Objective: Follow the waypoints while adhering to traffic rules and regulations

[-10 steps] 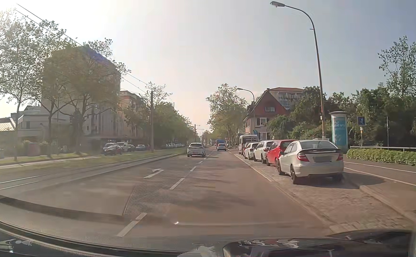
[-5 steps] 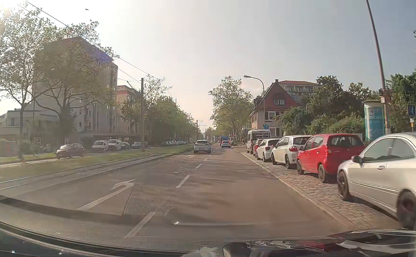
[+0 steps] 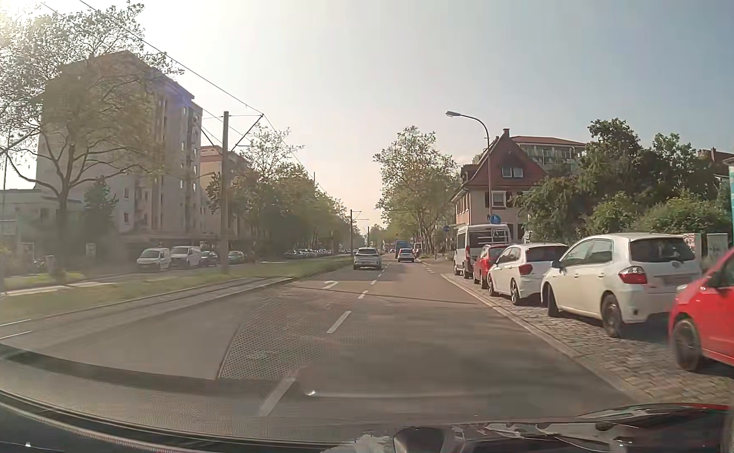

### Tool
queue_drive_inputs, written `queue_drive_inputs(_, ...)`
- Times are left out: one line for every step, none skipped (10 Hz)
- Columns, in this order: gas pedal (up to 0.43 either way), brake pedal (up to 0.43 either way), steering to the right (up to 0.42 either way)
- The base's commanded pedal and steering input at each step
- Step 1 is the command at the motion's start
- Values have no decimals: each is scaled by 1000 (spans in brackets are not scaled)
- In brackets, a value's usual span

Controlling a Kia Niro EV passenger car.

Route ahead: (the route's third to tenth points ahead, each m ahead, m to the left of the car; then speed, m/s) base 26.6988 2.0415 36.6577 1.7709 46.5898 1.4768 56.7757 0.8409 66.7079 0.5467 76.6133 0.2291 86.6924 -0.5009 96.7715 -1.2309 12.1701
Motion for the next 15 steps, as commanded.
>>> queue_drive_inputs(8,0,-9)
queue_drive_inputs(8,0,-9)
queue_drive_inputs(8,0,-9)
queue_drive_inputs(8,0,-9)
queue_drive_inputs(8,0,-9)
queue_drive_inputs(20,0,-9)
queue_drive_inputs(20,0,-8)
queue_drive_inputs(20,0,-7)
queue_drive_inputs(20,0,-7)
queue_drive_inputs(20,0,-6)
queue_drive_inputs(20,0,-5)
queue_drive_inputs(20,0,-3)
queue_drive_inputs(20,0,-2)
queue_drive_inputs(20,0,-2)
queue_drive_inputs(20,0,-1)
